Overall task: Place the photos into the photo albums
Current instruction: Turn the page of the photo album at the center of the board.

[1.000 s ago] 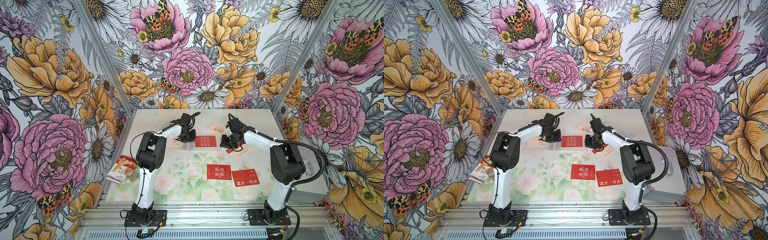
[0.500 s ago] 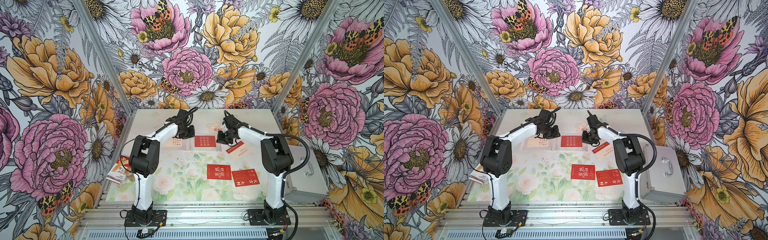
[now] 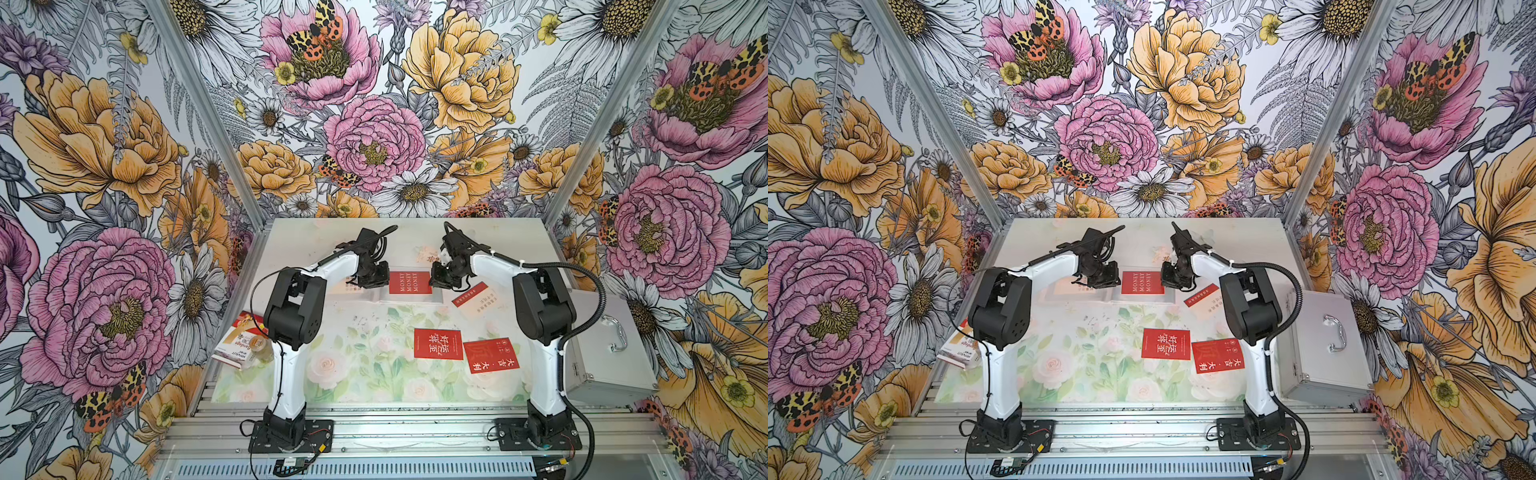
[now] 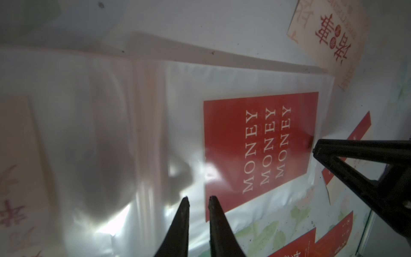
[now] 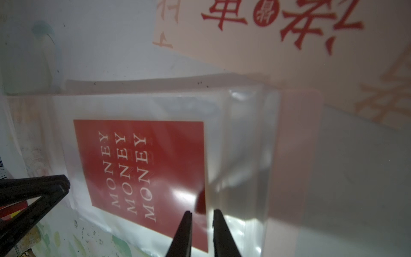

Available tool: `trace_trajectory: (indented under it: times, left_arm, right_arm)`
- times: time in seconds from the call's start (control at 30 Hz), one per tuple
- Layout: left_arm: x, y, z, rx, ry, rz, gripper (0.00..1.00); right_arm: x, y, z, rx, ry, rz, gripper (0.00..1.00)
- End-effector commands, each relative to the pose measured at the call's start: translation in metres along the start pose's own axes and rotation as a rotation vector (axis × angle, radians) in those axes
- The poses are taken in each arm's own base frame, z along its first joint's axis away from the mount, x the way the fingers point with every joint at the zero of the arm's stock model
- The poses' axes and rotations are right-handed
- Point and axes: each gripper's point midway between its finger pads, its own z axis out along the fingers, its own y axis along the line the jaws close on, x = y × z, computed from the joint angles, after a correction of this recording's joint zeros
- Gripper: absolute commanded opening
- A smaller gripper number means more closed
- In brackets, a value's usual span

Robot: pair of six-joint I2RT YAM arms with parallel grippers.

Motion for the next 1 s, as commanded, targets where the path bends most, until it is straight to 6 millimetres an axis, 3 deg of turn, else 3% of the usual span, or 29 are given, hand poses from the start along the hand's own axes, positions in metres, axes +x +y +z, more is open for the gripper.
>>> trace_trajectory:
  times: [0.0, 0.47, 0.97]
  left_arm:
    - [0.005, 0.008, 0.014, 0.012, 0.022, -0.01, 0.19]
    - [0.015, 0.019, 0.031, 0.016, 0.052, -0.038, 0.14]
    - [0.008, 0.008, 0.014, 0.049, 0.019, -0.028, 0.12]
  right_arm:
    - [-0.005, 0.006, 0.007, -0.012, 0.002, 0.001, 0.2]
    - [-0.002, 0.035, 0.013, -0.08, 0.027, -0.025, 0.2]
    - [0.0, 0.104, -0.049, -0.252, -0.025, -0.103, 0.21]
